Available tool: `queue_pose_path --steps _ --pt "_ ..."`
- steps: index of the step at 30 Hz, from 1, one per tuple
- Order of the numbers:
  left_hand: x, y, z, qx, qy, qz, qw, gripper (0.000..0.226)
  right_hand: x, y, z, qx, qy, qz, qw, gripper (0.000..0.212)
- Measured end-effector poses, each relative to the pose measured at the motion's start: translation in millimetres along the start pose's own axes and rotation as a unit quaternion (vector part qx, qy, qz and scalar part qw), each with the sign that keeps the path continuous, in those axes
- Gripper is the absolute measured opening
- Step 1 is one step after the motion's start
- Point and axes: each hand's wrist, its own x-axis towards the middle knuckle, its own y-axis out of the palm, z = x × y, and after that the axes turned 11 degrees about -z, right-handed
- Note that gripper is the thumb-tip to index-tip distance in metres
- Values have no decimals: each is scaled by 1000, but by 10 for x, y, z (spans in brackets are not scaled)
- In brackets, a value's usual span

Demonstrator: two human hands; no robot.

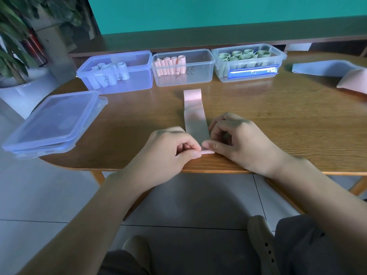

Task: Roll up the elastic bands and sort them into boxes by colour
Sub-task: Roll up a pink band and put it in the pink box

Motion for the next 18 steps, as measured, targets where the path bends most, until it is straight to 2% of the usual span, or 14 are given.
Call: queue_pose_path --steps 2,7,18 --pt "8 8 -2 6 2 -6 1000 2 -16 -19 6 35 -9 -4 999 17" --pt "14 12 -3 18 2 -1 1000 4 -19 -88 -14 57 -30 61 996 16" --pt "-9 22 -4 5 6 -44 999 9 16 -11 -91 10 -97 17 995 19"
